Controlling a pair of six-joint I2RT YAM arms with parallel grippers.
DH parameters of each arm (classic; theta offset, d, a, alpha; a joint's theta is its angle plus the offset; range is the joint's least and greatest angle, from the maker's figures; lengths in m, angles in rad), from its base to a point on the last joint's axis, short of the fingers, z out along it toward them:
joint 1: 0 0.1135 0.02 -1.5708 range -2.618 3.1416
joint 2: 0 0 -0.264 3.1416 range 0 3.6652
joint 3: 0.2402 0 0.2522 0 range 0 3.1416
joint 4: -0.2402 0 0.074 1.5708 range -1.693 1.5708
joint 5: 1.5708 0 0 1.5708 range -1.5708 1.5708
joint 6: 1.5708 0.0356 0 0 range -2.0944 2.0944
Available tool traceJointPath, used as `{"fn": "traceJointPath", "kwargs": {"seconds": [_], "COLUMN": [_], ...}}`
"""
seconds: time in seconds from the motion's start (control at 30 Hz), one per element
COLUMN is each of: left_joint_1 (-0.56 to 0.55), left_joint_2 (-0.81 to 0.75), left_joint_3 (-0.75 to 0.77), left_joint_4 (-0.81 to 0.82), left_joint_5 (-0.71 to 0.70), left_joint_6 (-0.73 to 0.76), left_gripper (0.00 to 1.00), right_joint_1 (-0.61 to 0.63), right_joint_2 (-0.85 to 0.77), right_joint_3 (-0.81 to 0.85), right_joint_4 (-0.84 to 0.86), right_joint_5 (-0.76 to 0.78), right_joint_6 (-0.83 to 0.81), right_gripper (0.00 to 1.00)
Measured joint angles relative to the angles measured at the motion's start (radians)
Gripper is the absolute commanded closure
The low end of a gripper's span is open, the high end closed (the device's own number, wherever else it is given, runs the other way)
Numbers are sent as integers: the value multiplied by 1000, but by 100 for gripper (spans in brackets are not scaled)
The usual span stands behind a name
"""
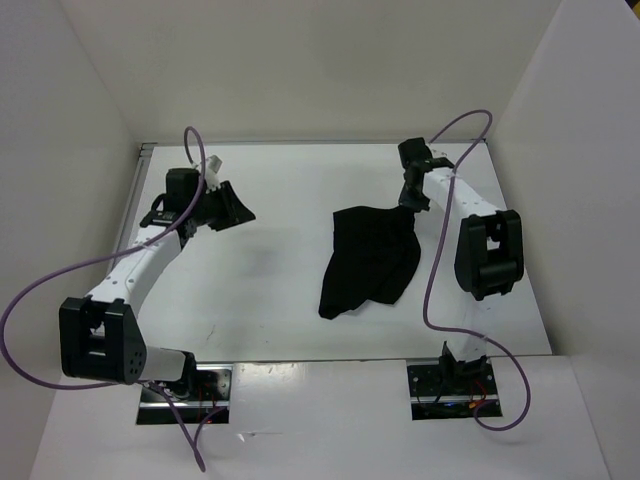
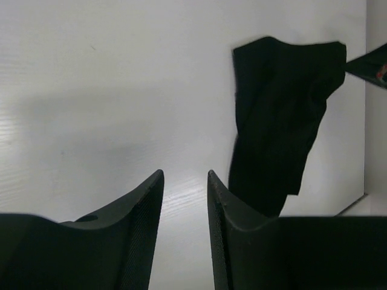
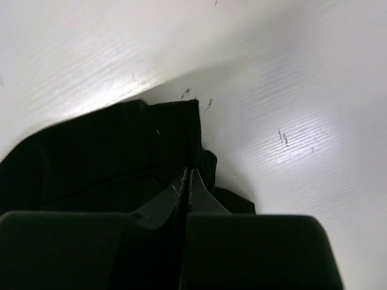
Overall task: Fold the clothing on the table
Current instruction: Flatten the skirt out
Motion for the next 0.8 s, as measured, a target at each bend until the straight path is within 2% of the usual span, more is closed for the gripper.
{"fn": "traceJointPath", "kwargs": {"seconds": [0.17,0.33,0.5,0.8], "left_joint_1": [-50,-89,-112,-135], "left_joint_2": [-20,-31,-114,-156], "left_joint_3": [-80,-75,-64,-55], "left_joint_4": [63,76,70,59], "left_joint_5": [45,62,63,62], "left_joint_6": [-29,-35,-53,-75], "left_gripper": [56,56,54,54], "right_joint_1": [0,0,6,113], "right_joint_2": [0,8,56,122], "right_joint_3": [15,-21,-32,-31], "right_joint_4": [2,3,6,7], "right_joint_5": [54,90,92,60], "right_joint_6": [-2,-1,-1,-2], "right_gripper": [100,100,100,100]}}
